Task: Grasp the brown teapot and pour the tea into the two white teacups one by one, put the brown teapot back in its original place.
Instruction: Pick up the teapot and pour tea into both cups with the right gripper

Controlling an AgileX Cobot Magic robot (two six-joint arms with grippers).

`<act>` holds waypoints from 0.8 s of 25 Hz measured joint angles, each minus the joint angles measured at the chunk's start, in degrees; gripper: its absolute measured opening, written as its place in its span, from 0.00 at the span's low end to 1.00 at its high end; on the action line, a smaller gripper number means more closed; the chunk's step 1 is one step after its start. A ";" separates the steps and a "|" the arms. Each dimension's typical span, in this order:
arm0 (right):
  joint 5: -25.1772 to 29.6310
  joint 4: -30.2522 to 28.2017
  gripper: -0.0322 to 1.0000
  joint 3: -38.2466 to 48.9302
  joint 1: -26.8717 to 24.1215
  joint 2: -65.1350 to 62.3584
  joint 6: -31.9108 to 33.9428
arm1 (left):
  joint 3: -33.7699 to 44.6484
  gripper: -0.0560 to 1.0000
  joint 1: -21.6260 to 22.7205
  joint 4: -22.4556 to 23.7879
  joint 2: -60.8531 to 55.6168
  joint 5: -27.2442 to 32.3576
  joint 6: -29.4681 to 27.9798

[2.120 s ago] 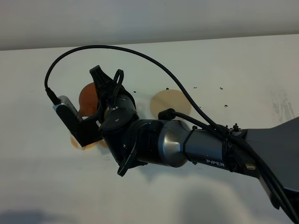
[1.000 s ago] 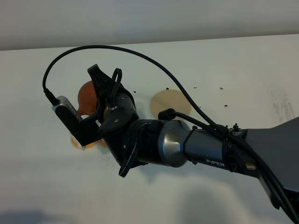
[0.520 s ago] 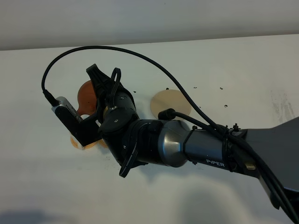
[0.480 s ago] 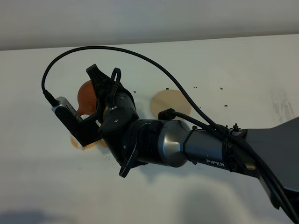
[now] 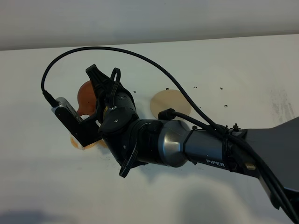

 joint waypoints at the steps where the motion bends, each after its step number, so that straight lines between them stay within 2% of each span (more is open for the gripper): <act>1: 0.00 0.00 0.14 0.00 0.00 0.00 0.00 | 0.00 0.47 0.00 0.00 0.00 0.00 0.00; 20: -0.81 0.05 0.14 0.00 0.00 0.00 -0.05 | 0.00 0.47 0.00 0.00 0.00 0.00 -0.05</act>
